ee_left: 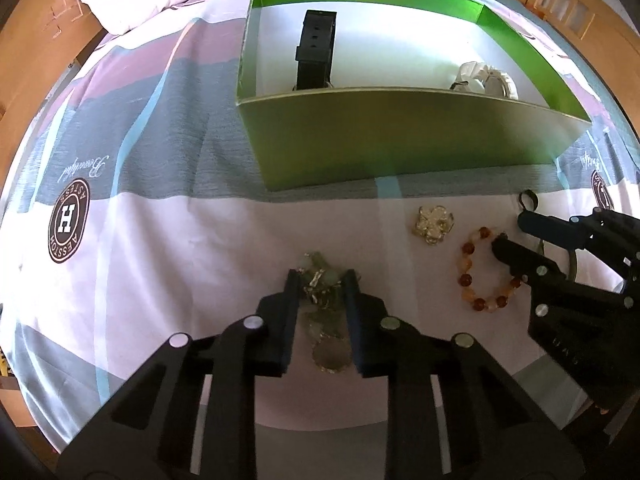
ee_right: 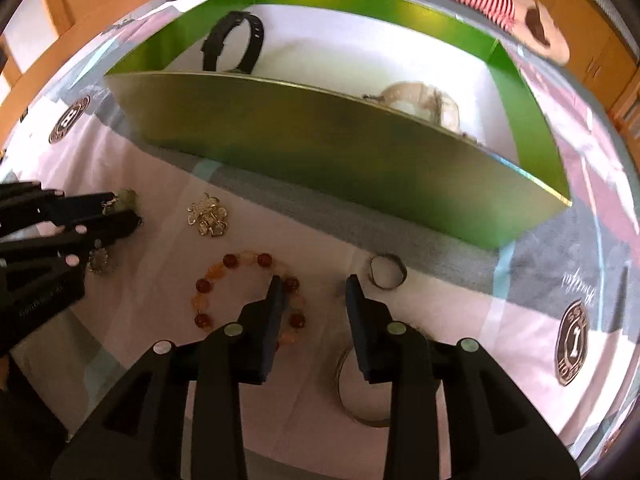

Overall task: Organize jewelry
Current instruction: 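Carry the pendant and bead bracelet into the green box and open both tools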

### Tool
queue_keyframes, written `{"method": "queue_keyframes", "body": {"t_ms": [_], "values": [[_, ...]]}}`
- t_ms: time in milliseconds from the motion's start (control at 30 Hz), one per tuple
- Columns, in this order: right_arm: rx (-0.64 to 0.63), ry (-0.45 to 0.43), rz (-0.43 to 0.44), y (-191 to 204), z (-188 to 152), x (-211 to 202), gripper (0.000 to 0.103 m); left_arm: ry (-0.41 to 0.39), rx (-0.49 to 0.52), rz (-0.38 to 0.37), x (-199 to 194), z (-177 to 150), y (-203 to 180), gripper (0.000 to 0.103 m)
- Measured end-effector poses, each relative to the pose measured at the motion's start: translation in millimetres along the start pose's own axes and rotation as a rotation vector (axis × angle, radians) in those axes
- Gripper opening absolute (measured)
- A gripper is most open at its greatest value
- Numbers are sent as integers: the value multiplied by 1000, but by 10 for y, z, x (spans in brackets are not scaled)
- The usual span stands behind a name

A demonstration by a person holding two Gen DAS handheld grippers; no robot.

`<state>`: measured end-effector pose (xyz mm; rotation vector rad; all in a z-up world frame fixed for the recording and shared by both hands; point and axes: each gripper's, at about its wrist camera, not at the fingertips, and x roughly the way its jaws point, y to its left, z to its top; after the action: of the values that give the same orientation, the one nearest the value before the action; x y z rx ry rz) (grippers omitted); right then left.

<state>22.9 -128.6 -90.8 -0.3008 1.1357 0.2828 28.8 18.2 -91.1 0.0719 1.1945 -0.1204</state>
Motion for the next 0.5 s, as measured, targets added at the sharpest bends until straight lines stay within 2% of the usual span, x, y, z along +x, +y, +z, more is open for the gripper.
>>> {"method": "queue_keyframes", "body": {"t_ms": [33,133,167,300,500], "values": [[-9,-2,11,7,-5,-9,32,-1,-1,0,0,3,8,22],[-28,4,58,114,65,33,9,-2,1,0,-1,13,15,21],[-41,3,51,136,63,27,7,-3,0,1,-12,5,2,21],[-28,-24,86,237,77,-39,7,-27,-10,6,-65,18,26,20],[82,-168,208,-56,115,-536,7,-148,-8,-18,-421,61,70,20]]}}
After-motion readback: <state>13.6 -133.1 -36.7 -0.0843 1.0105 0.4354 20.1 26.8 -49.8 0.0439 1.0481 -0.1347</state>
